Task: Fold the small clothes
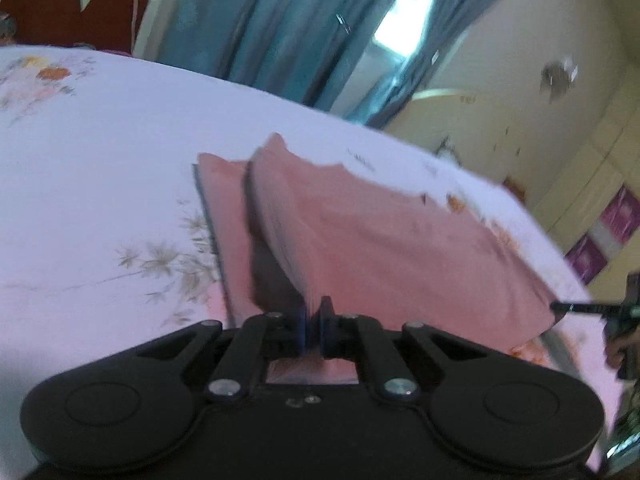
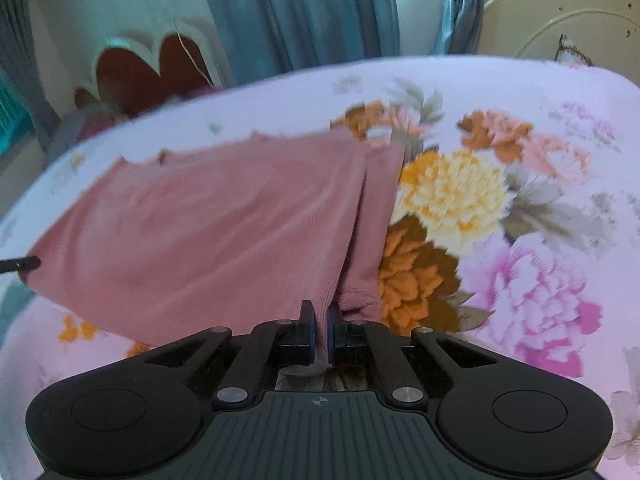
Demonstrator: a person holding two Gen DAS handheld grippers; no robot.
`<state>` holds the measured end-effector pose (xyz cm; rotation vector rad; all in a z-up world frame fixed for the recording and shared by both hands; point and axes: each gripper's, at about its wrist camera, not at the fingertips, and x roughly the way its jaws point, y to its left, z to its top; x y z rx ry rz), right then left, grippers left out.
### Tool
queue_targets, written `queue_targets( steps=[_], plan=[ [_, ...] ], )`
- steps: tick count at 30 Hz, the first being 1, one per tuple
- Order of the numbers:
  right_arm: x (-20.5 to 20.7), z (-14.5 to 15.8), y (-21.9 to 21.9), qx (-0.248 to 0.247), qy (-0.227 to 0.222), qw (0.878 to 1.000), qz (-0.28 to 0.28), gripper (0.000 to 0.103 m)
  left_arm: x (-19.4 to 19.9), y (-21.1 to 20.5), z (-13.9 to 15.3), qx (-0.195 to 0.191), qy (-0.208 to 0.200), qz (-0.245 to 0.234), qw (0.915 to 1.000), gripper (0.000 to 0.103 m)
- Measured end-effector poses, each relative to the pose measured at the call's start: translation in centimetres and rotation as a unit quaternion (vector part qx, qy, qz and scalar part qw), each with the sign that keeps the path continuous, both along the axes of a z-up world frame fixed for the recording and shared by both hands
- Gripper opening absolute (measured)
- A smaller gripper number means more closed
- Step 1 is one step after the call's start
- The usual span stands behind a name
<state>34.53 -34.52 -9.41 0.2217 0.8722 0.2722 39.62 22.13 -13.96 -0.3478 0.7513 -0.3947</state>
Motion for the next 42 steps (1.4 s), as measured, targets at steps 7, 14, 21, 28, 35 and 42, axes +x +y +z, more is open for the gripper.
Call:
queue_targets(
  steps=[7,14,21,28,35,42],
  plan=[
    [-0.7,-2.8,-1.1,-0.009,0.031,0.999,-0.001,0.004,0.0,-0.7,-2.5,0.048,0.024,0.008,0.9985,0.007],
    [-1.8,-0.3,-1.9,-0.042,-0.016,0.997,-0.064,0.064,-2.6,-3.6,1.6,0.153,-0.034,0.037,0.987,0.041],
    [1.3,0.3,8.9,-0.037,-0.037,0.998,0.019,0.031,-0.1,-17.6,0.9,0.116,-0.054,-0.055,0.9903,0.069],
    [0.9,-2.5,7.9,-0.057,-0.02,0.998,-0.004,0.03,-0.9,-14.9,-1.9,0.172,-0.043,-0.039,0.9833,0.067],
    [2.8,0.5,5.0,-0.039,-0.049,0.997,-0.051,0.057,1.7,-11.4,0.5,0.126,-0.049,0.013,0.9907,0.082],
    [11.9,0.1,14.5,-0.025,-0.063,0.998,0.003,0.06,12.7,-19.5,0.9,0.136,-0.039,-0.017,0.9899,0.082]
  ],
)
